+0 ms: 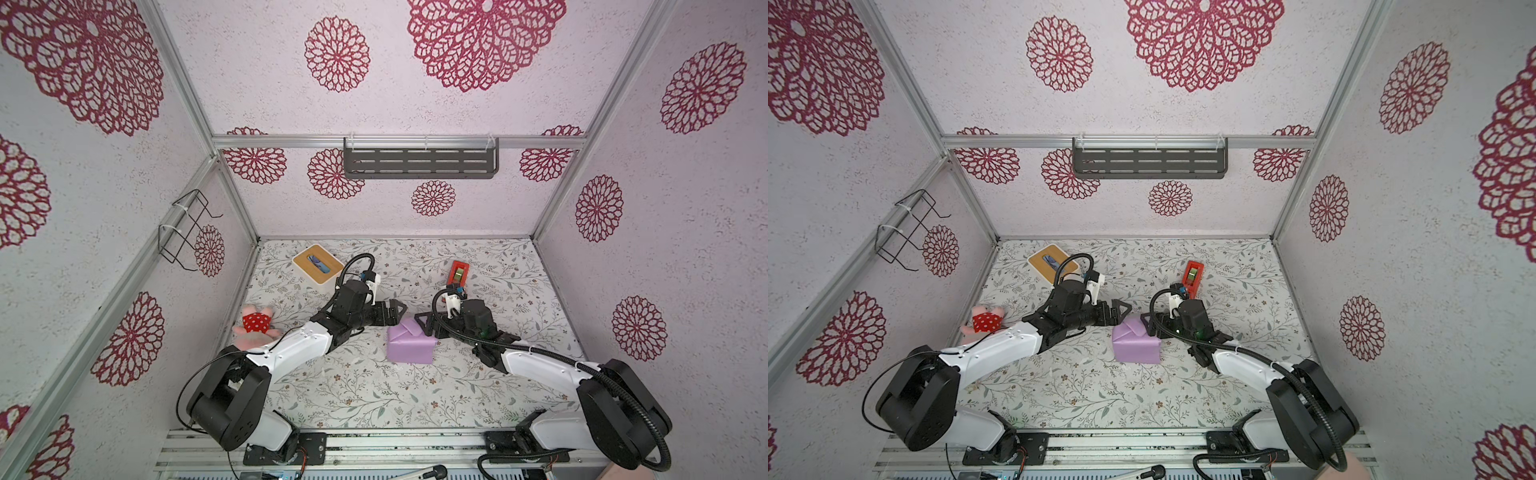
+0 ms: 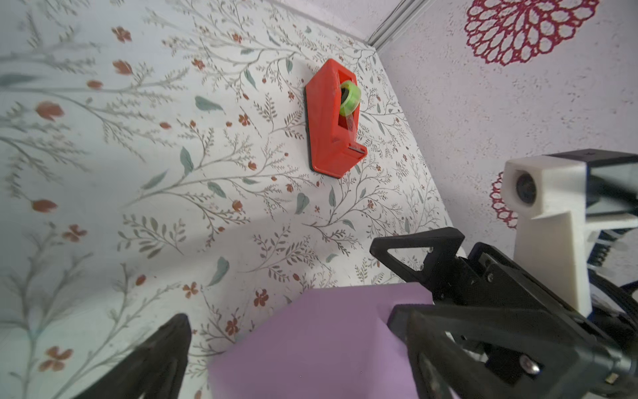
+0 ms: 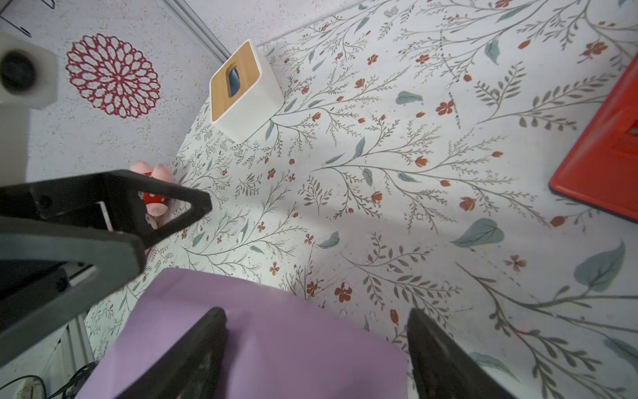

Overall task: Wrap a gift box in wrapping paper
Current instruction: Fold the wrapping paper for the gift box.

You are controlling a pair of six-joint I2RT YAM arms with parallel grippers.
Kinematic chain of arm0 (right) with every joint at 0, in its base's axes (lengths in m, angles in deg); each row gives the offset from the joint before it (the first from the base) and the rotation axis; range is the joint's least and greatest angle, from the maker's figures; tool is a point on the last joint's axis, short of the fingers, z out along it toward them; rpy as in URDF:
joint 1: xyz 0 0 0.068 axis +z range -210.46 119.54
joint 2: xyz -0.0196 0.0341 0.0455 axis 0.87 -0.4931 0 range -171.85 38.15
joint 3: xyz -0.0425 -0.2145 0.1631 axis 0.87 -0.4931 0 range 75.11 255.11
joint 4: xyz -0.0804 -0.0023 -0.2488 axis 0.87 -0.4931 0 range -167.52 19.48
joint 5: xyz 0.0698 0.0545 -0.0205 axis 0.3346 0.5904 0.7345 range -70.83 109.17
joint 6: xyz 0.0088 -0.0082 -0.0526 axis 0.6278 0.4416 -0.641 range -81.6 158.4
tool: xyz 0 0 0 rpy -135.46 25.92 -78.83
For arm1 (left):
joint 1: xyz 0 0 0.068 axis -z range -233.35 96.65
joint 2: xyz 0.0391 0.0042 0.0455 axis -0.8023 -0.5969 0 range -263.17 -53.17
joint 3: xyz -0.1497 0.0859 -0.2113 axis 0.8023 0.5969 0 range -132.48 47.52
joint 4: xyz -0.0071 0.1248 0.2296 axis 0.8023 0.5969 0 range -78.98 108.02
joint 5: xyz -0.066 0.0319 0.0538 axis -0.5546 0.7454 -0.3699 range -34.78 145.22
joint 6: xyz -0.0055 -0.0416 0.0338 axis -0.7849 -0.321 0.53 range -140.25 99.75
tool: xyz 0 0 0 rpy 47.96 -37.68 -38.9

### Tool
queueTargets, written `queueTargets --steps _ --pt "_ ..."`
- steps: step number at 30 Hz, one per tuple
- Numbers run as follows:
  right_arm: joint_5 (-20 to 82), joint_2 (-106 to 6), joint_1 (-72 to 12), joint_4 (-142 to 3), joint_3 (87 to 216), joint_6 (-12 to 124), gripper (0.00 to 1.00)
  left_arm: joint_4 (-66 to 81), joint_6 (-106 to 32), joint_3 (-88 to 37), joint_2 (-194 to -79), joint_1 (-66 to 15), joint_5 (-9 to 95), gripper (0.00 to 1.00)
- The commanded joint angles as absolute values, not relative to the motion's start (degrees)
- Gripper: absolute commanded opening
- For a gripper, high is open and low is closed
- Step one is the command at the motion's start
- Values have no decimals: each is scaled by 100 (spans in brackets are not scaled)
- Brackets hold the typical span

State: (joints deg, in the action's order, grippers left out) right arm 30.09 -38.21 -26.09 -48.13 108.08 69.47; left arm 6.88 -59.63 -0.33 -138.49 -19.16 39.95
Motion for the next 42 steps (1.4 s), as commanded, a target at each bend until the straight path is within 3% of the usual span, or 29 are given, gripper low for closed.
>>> queueTargets --steps 1,11,20,36,42 --pt "2832 -3707 -2541 -4806 10723 6845 84 433 -6622 52 -13841 -1783 3653 100" --pt "2788 -3614 -2504 -4670 10705 6922 84 571 -6543 326 -14237 -1671 3645 99" --pt "2966 -3156 -2539 -5111 11001 7693 91 520 -6559 660 -14211 -1497 3860 99" --pt "2870 -3191 -2407 -4468 9585 8712 87 240 -6891 685 -13662 -1470 4422 100" --pt "2713 -3161 -2345 -4286 9400 8596 86 -12 -7325 796 -13689 -1531 4165 99"
